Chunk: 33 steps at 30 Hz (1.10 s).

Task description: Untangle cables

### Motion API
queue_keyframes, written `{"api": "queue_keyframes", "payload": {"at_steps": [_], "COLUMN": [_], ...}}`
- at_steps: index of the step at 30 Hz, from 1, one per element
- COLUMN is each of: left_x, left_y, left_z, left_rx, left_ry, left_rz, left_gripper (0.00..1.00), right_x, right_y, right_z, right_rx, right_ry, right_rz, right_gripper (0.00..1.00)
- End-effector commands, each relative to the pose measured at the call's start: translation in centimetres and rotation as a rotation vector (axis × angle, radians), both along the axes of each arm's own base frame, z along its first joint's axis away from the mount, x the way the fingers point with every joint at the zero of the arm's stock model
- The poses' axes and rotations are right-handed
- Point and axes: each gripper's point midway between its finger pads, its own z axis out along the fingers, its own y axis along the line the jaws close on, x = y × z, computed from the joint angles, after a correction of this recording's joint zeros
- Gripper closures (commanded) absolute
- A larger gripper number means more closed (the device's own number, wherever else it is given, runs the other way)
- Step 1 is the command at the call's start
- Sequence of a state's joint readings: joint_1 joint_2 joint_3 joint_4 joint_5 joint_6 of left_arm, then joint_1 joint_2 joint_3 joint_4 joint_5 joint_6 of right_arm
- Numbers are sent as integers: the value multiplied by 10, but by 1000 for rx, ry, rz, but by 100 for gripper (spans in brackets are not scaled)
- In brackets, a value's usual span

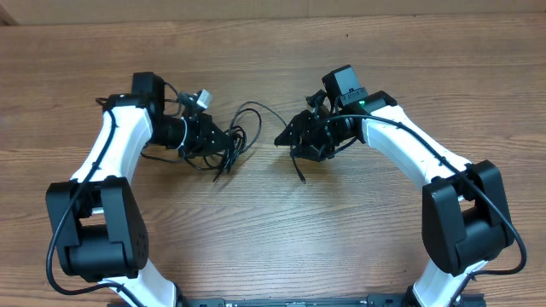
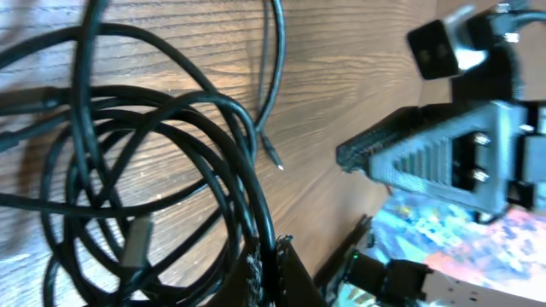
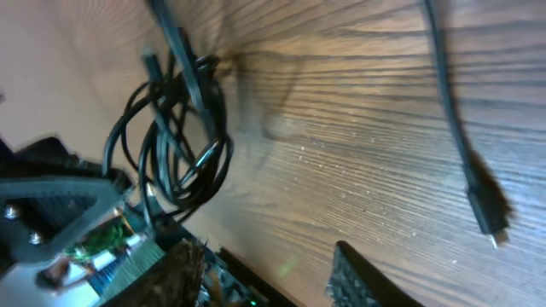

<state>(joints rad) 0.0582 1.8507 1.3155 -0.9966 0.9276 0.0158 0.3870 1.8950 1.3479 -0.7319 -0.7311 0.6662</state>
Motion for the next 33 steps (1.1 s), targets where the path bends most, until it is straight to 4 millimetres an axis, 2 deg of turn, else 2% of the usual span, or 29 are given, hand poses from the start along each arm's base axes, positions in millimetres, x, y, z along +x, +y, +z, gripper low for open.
{"api": "queue_keyframes", "payload": {"at_steps": [1,3,5,11,16,19,22,23,26,30,33], "left_x": [2,0,0,0,-1,-1,-2,-2,-2,-1,0], "left_y": [-14,-19,-22,-23,-29,-31,-32,-33,-34,-34,-35], "left_z": [33,42,49,52,70,79,85,88,98,110,107], "left_rx": [-142,-202,-241,-261,-364,-417,-451,-470,-529,-593,-577], "left_ry": [-104,-131,-156,-163,-218,-240,-244,-246,-256,-285,-310], "left_rz": [-52,-71,-84,-87,-107,-112,-110,-109,-106,-109,-120], "left_gripper": [96,96,96,96,96,96,96,96,96,96,96], "right_x": [3,3,3,-1,-2,-8,-12,-13,-10,-5,1], "right_y": [-3,-3,-2,4,6,15,25,26,27,28,31], "right_z": [4,4,5,12,15,27,43,45,46,48,51], "right_rx": [-22,-21,-11,40,58,144,252,263,270,274,287], "right_ry": [-3,-2,-1,12,13,7,-30,-31,-49,-81,-104], "right_rz": [-42,-42,-38,-15,-8,53,126,130,131,131,125], "right_gripper": [60,77,80,76,76,74,68,62,52,49,49]}}
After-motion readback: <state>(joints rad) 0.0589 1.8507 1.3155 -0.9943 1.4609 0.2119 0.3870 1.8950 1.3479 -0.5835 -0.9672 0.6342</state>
